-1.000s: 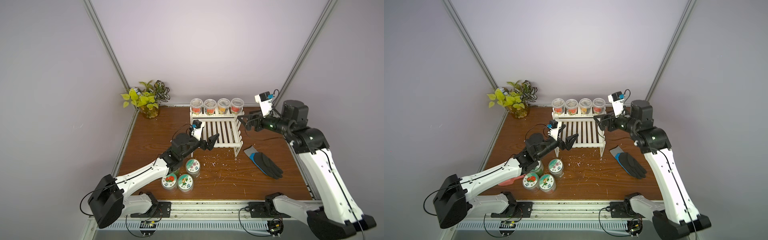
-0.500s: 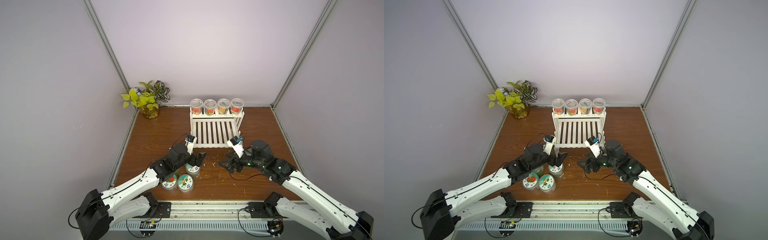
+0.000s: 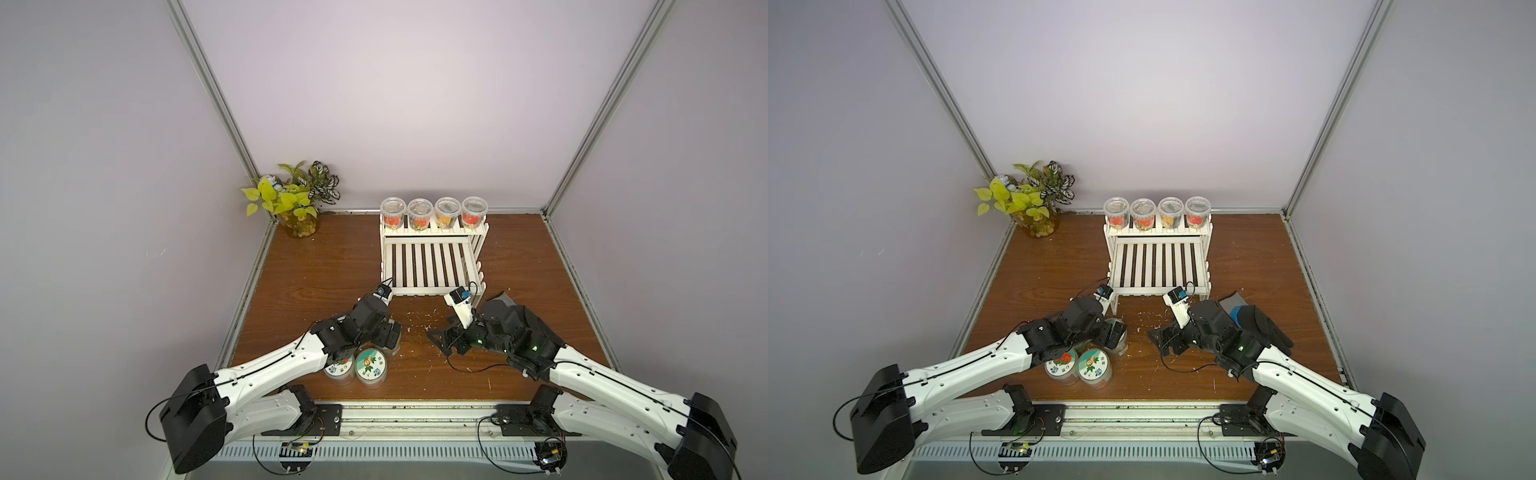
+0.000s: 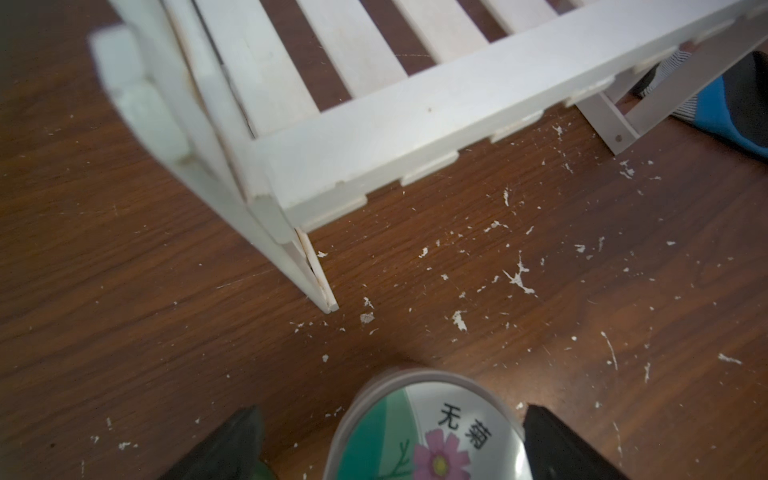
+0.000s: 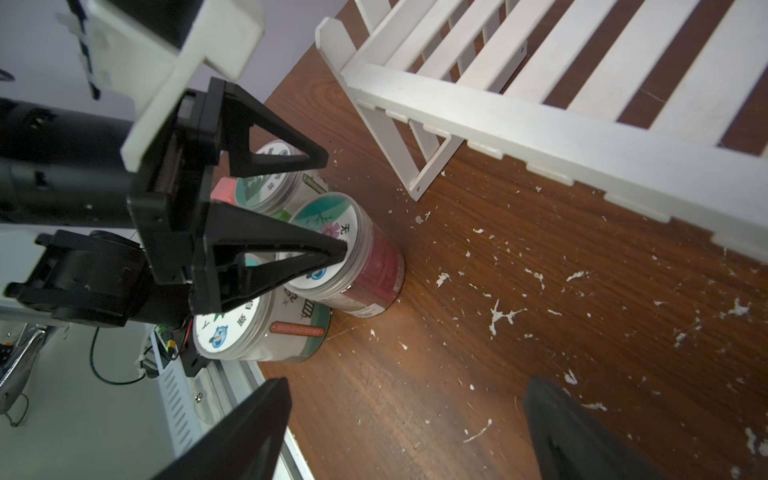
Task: Place the seed container on the shelf
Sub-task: Pick up the seed jar at the center of the board.
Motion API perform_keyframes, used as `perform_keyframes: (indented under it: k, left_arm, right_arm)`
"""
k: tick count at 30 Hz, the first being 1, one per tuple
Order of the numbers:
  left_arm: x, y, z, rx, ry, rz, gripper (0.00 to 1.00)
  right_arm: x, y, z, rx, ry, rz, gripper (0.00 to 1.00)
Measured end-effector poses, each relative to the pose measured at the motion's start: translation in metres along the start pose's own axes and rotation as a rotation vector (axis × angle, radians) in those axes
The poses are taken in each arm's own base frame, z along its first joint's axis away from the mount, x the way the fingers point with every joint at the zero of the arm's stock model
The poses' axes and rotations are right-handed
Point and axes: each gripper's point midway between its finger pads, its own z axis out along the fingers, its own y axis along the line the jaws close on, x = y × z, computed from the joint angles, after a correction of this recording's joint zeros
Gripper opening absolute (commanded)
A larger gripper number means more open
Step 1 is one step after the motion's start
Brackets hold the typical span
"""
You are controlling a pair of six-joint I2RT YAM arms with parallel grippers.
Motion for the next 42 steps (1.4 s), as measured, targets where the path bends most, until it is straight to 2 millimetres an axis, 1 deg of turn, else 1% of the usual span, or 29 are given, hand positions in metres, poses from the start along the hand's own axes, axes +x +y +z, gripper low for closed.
perform_keyframes:
  k: [3,7,11,14,23,29,31,33,36,39,42]
  left_arm:
    - [-0.001,-0.005,0.0,0.018,0.025,0.01,1.0]
    - [0.0,-0.007,0.002,0.02,0.053,0.024,1.0]
    - [0.008,-0.006,0.006,0.012,0.091,0.038,1.0]
    - [0.006,-0.008,0.007,0.014,0.094,0.045,1.0]
    - [0.023,-0.011,0.008,0.032,0.168,0.079,0.99]
    - [0.029,-0.01,0.006,0.031,0.195,0.087,1.0]
    - [0.03,-0.01,0.006,0.032,0.2,0.09,0.95]
    - [0.028,-0.01,0.005,0.033,0.203,0.096,0.86]
    - [0.025,-0.012,0.002,0.038,0.201,0.105,0.77]
    - [0.018,-0.015,-0.002,0.055,0.184,0.113,0.75]
    - [0.007,-0.021,-0.014,0.092,0.144,0.115,0.75]
  right_arm:
    - [-0.004,0.001,0.001,-0.003,-0.017,0.002,0.96]
    - [-0.002,-0.001,0.008,0.003,-0.003,0.008,0.97]
    - [0.001,-0.003,0.011,0.008,0.007,0.01,0.97]
    - [0.0,-0.003,0.011,0.01,0.004,0.009,0.98]
    - [0.003,-0.009,0.012,0.032,0.001,0.01,0.98]
    - [0.003,-0.009,0.013,0.033,0.001,0.01,0.98]
    - [0.003,-0.009,0.012,0.033,0.001,0.01,0.98]
    - [0.003,-0.009,0.012,0.036,0.0,0.01,0.98]
    - [0.001,-0.011,0.011,0.048,-0.011,0.008,0.98]
    - [-0.005,-0.011,0.007,0.053,-0.038,0.001,0.98]
    - [-0.016,-0.006,-0.003,0.043,-0.086,-0.019,0.99]
